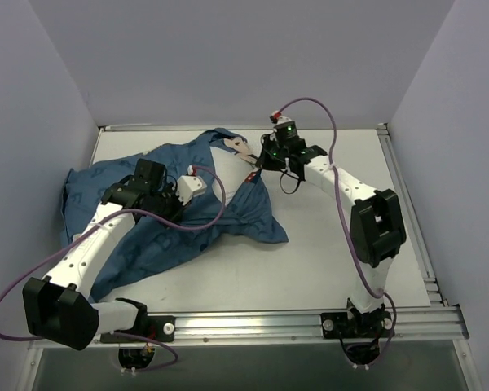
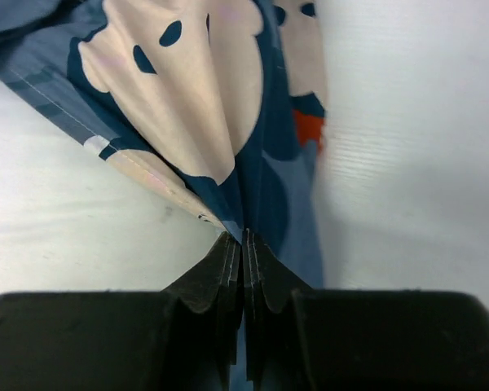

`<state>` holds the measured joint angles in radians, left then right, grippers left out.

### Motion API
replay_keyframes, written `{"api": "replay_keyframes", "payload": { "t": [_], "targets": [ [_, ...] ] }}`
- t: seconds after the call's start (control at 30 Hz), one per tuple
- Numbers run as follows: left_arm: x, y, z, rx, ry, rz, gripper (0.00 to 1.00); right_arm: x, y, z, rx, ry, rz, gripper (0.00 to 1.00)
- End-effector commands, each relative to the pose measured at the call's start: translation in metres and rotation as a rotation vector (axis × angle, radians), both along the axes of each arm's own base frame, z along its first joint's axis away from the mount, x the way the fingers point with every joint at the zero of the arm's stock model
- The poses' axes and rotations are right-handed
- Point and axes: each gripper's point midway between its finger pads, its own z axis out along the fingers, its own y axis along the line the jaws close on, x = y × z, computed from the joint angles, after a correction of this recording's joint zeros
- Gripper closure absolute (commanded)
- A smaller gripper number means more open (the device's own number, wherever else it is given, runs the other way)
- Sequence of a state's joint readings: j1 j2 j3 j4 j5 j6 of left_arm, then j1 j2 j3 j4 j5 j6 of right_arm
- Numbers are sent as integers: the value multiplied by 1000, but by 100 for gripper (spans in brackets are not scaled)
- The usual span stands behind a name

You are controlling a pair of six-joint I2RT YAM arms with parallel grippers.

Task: Remove the pillowcase from the pillow

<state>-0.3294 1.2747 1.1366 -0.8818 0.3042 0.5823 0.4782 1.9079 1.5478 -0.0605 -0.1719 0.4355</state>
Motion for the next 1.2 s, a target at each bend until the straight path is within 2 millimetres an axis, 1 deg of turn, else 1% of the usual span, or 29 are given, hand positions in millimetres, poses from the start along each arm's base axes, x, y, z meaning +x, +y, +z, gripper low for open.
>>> {"api": "replay_keyframes", "payload": {
  "t": [0.0, 0.03, 0.1, 0.13, 0.17, 0.23, 0.27, 0.3, 0.33, 0.37, 0.4, 0.43, 0.47, 0.5, 0.53, 0.57, 0.6, 0.63, 0.67, 0.7, 0.73, 0.77, 0.8, 0.83, 0.87, 0.93, 1.0, 1.1, 1.17],
  "targets": [
    [-10, 23, -6, 70, 5, 13, 98, 6, -61, 11, -45, -29, -131, 100],
    [-12, 26, -7, 77, 9, 14, 98, 0, -76, -7, -65, 10, -152, 100],
    [-14, 32, -11, 95, 14, 21, 98, -4, -88, -10, -42, 11, -167, 100],
    [-15, 34, -11, 99, 15, 21, 98, -15, -97, -31, -43, 56, -177, 100],
    [-16, 35, -11, 100, 16, 19, 98, -12, -94, -32, -21, 35, -167, 100],
    [-18, 32, -6, 88, 23, -2, 98, -32, -75, -55, 24, 100, -87, 100],
    [-19, 29, -2, 77, 24, -30, 96, -35, -60, -57, 60, 95, -44, 100],
    [-25, 26, 3, 63, 42, -50, 88, -43, -45, -63, 82, 108, 1, 100],
    [-22, 14, 20, 7, 21, -82, 74, -56, -25, -64, 120, 124, 67, 100],
    [-20, 9, 30, -18, 11, -99, 48, -73, 5, -63, 160, 118, 140, 100],
    [-21, 4, 41, -41, 6, -114, 39, -83, 19, -65, 188, 131, 174, 100],
    [-12, -7, 69, -92, -47, -138, 31, -94, 31, -62, 234, 148, 211, 100],
    [-9, -13, 84, -121, -71, -150, 23, -94, 42, -52, 297, 110, 229, 100],
    [-7, -19, 98, -148, -85, -161, 21, -107, 42, -59, 348, 160, 200, 100],
    [-2, -27, 110, -175, -96, -181, 19, -110, 42, -57, 375, 161, 193, 100],
    [3, -39, 145, -237, -166, -213, 17, -112, 40, -58, 382, 155, 181, 100],
    [7, -46, 157, -263, -191, -229, 17, -116, 36, -61, 375, 162, 172, 100],
    [11, -63, 160, -280, -187, -267, 17, -119, 35, -63, 370, 166, 169, 100],
    [16, -71, 170, -276, -213, -256, 17, -120, 33, -64, 365, 171, 162, 100],
    [25, -83, 169, -262, -237, -263, 17, -121, 32, -63, 365, 167, 160, 100],
    [23, -111, 152, -229, -210, -319, 17, -121, 31, -61, 366, 165, 157, 100],
    [25, -121, 141, -185, -214, -333, 17, -121, 30, -61, 365, 163, 147, 100],
    [39, -123, 121, -90, -240, -298, 20, -120, 29, -57, 368, 154, 144, 100],
    [44, -132, 98, -32, -218, -308, 21, -120, 28, -56, 371, 156, 137, 100],
    [40, -143, 86, 8, -223, -344, 21, -119, 28, -55, 374, 153, 131, 100],
    [52, -143, 61, 96, -227, -327, 21, -120, 28, -52, 384, 153, 124, 100],
    [65, -143, 53, 136, -262, -300, 21, -118, 27, -48, 405, 150, 105, 100],
    [87, -134, 44, 211, -326, -229, 20, -118, 28, -48, 422, 160, 92, 100],
    [96, -129, 42, 247, -350, -188, 22, -119, 29, -47, 444, 165, 88, 100]
  ]
}}
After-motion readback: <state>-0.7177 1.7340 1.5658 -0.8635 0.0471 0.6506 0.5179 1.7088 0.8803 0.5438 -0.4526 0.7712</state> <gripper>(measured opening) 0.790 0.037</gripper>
